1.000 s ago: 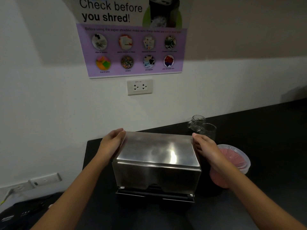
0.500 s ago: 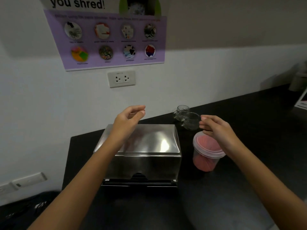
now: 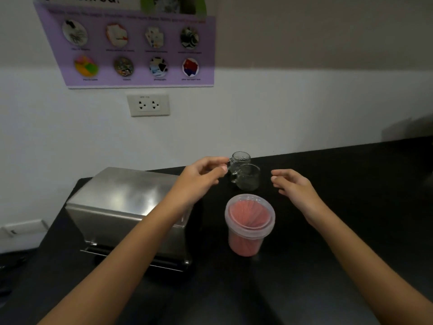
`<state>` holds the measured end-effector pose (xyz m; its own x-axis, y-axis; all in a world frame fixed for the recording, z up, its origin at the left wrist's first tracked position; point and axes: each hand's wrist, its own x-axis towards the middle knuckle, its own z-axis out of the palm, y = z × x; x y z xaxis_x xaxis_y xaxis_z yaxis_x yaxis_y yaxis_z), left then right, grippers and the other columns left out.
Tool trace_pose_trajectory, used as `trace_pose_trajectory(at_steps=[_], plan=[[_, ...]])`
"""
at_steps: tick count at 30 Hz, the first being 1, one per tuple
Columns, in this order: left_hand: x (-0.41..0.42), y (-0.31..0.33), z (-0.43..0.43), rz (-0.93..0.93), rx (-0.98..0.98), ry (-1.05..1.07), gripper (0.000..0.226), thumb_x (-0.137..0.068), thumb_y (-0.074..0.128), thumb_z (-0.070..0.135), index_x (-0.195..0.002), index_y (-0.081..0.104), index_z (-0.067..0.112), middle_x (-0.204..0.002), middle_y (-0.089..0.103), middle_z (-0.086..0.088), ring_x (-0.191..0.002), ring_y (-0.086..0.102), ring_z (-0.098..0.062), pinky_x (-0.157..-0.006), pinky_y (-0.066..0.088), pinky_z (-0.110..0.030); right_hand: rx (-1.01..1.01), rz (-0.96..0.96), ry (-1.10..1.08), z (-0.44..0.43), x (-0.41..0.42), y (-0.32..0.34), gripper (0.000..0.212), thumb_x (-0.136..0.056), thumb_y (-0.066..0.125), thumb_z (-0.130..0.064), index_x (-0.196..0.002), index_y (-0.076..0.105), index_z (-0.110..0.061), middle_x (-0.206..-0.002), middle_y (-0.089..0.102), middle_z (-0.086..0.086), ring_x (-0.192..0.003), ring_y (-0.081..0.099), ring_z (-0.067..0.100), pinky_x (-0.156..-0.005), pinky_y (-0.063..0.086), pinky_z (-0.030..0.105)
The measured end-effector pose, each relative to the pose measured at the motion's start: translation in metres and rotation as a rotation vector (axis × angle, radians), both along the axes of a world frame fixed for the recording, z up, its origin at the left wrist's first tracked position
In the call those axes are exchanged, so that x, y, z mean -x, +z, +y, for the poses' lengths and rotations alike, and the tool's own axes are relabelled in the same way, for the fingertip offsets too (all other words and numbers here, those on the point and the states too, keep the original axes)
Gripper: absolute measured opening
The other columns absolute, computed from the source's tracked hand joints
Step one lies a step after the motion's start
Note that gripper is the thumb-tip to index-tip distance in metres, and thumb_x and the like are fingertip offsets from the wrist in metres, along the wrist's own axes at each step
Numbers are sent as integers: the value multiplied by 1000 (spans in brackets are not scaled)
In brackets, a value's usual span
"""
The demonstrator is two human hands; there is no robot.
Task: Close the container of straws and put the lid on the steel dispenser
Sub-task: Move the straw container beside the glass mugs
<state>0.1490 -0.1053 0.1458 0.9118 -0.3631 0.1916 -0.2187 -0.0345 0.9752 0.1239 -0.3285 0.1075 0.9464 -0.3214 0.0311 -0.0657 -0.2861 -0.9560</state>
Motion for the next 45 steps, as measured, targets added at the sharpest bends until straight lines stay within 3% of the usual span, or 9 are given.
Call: trace_pose_trajectory(at_steps=[7, 14, 17, 21, 27, 31, 37, 41, 45], plan=[[28, -43, -38, 92, -182, 174, 23, -84, 61, 25, -104, 60, 35, -115, 62, 10, -111, 55, -5, -92, 40, -22, 59, 173, 160, -38, 5, -23, 28, -85, 56, -27, -113, 55, -25, -113, 53, -1, -107, 51, 16, -90, 41, 32], [49, -89, -55, 373, -204, 396, 65, -83, 61, 30, -139, 31, 20, -145, 39, -2, -130, 40, -19, -106, 35, -36, -32, 379, 287, -40, 10, -41, 45, -87, 53, -31, -129, 43, -17, -126, 52, 9, -106, 54, 20, -87, 45, 32], [55, -103, -57, 520, -83, 357, 84, -77, 68, 36, -143, 19, 20, -150, 32, -5, -133, 36, -24, -103, 37, -41, -127, 430, 314, -37, 10, -47, 50, -88, 54, -28, -133, 39, -15, -134, 48, 15, -116, 52, 26, -91, 45, 35], [56, -120, -58, 491, -197, 236, 116, -51, 80, 45, -144, 14, 25, -152, 27, -3, -137, 30, -21, -109, 30, -37, -243, 449, 340, -31, 9, -52, 52, -87, 55, -26, -134, 37, -13, -133, 49, 14, -119, 50, 28, -92, 44, 36], [40, -145, -65, 303, -270, 240, 91, -61, 82, 21, -134, 28, 27, -136, 43, 3, -124, 38, -9, -99, 31, -25, -275, 421, 345, -29, 0, -58, 29, -87, 54, -28, -115, 54, -19, -121, 55, 6, -105, 53, 20, -84, 47, 31], [26, -155, -67, 251, -237, 279, 78, -59, 84, 18, -115, 34, 39, -109, 47, 23, -109, 44, 0, -90, 37, -16, -263, 413, 326, -32, -12, -62, 35, -87, 53, -30, -120, 52, -19, -119, 55, 5, -109, 53, 21, -88, 46, 33], [-1, -160, -73, 207, -165, 333, 73, -58, 84, 17, -112, 40, 37, -104, 49, 26, -97, 48, 10, -73, 40, -2, -224, 415, 200, -51, -35, -74, 37, -92, 45, -30, -126, 47, -16, -124, 55, 11, -113, 54, 24, -92, 44, 35], [-18, -161, -77, 206, -164, 397, 73, -59, 82, 14, -116, 41, 34, -108, 50, 22, -107, 47, 0, -91, 38, -19, -70, 405, 138, -75, -50, -90, 34, -91, 46, -26, -124, 50, -18, -127, 54, 8, -114, 52, 21, -96, 42, 35], [-33, -161, -80, 200, -176, 517, 81, -60, 82, 12, -129, 41, 19, -132, 47, -2, -124, 44, -17, -105, 38, -38, 143, 384, 155, -97, -72, -104, 37, -89, 50, -25, -126, 48, -19, -129, 52, 6, -118, 49, 20, -91, 38, 30]])
